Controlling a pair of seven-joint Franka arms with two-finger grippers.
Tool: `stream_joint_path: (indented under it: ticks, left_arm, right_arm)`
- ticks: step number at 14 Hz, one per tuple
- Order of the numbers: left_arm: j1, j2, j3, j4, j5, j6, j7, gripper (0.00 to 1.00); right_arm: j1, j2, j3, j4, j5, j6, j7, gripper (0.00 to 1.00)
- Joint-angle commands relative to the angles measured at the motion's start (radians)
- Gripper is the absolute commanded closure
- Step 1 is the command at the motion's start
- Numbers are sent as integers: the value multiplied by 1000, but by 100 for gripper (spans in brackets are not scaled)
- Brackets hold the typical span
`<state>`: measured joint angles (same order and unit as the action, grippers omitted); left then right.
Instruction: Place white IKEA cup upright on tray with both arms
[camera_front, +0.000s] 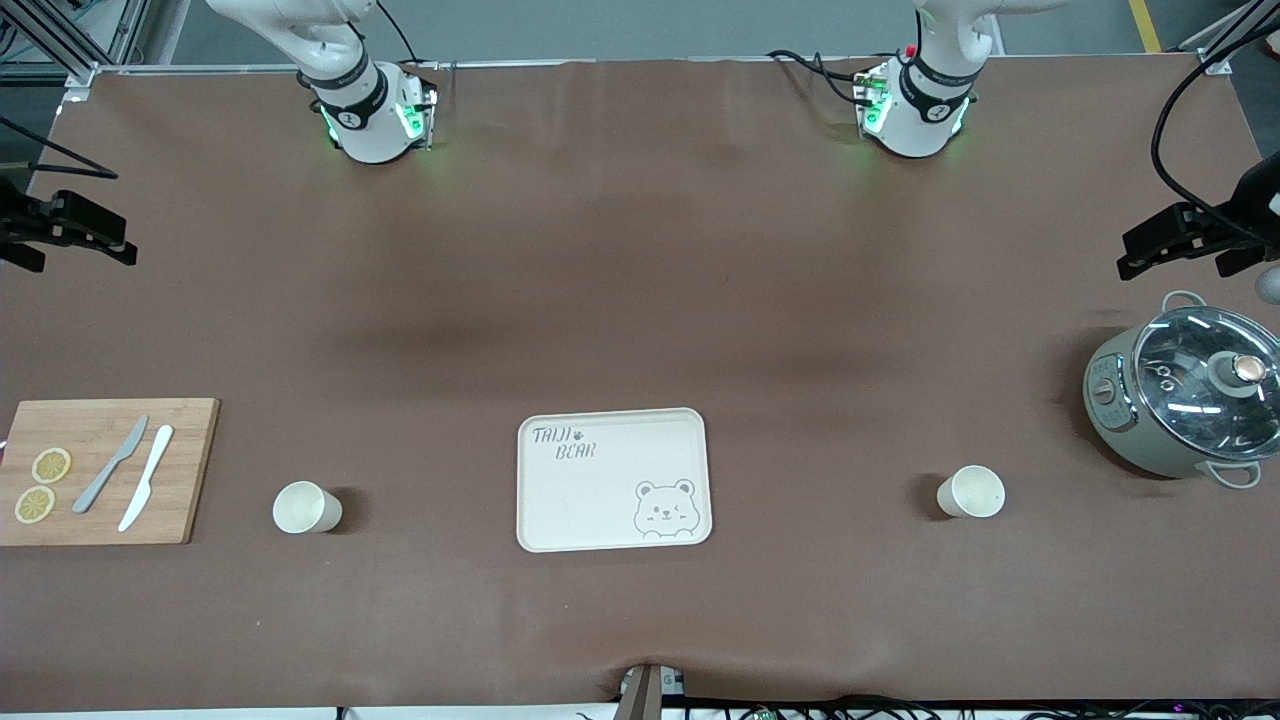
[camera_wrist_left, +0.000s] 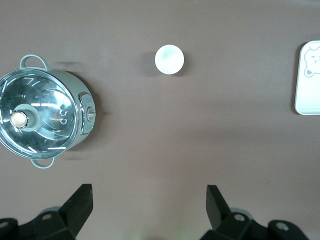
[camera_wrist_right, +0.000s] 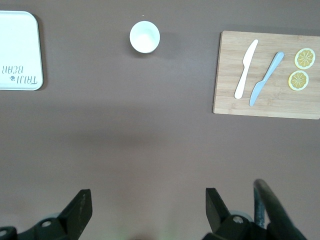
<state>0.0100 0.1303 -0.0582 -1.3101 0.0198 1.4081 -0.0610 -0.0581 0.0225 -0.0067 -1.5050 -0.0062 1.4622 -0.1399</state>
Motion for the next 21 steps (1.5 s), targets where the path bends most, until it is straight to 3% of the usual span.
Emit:
stream_joint_path:
  ticks: [1,10,17,21]
  left_arm:
    - [4,-23,0,-12,-17,8,16,0]
    - [11,-5,3,-14,-11,9,18,0]
    - [8,100,3,-20,-6,78,17,0]
    - [21,202,4,-20,-6,179,18,0]
  right_arm:
    - [-2,1,7,-1,-15,6,17,0]
    - [-2,2,8,3,-14,6,17,0]
    - [-2,16,8,29,-9,6,8,0]
    - [-5,36,8,34,-14,6,2,0]
